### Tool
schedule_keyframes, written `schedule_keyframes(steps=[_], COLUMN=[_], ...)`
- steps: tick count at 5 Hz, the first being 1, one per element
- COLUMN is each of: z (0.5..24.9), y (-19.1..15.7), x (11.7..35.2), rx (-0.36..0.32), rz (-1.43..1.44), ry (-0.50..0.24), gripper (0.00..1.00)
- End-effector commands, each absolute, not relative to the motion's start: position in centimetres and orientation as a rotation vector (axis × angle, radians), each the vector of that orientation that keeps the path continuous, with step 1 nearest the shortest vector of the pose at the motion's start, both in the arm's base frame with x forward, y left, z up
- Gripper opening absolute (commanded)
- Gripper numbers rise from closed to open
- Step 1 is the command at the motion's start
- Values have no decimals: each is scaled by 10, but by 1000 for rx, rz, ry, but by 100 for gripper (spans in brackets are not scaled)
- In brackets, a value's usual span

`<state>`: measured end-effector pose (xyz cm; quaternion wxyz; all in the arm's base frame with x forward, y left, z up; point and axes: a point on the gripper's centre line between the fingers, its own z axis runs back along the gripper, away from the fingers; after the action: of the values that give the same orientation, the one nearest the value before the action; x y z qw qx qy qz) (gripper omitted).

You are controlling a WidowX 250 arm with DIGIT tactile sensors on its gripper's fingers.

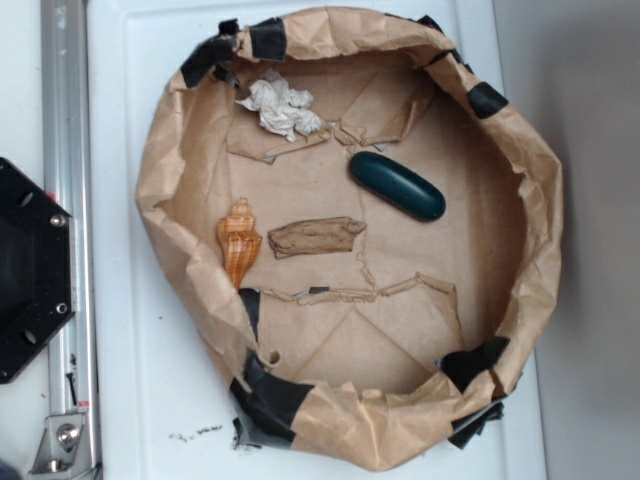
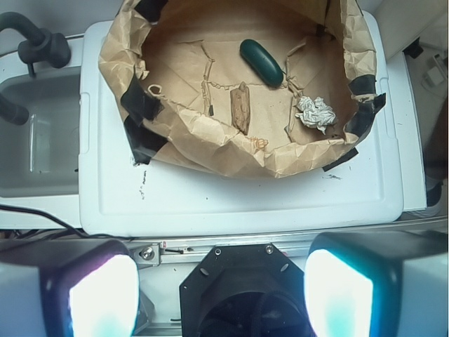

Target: Grab the wood chip.

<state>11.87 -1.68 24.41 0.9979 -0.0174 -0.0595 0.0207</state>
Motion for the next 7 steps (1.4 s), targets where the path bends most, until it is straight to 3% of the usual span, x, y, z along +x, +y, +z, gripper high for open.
schedule_keyframes(steps=[1, 2, 3, 4, 5, 6, 7], z=[244, 228, 210, 159, 108, 74, 47], y=[-17, -10, 1, 11, 12, 17, 13], x=[119, 169, 216, 245, 249, 249, 254], rx=[-35, -36, -74, -83, -51, -65, -16], rz=[41, 34, 24, -6, -63, -80, -144], ry=[-119, -114, -157, -143, -71, -27, -10], gripper=[100, 100, 100, 100, 100, 100, 100])
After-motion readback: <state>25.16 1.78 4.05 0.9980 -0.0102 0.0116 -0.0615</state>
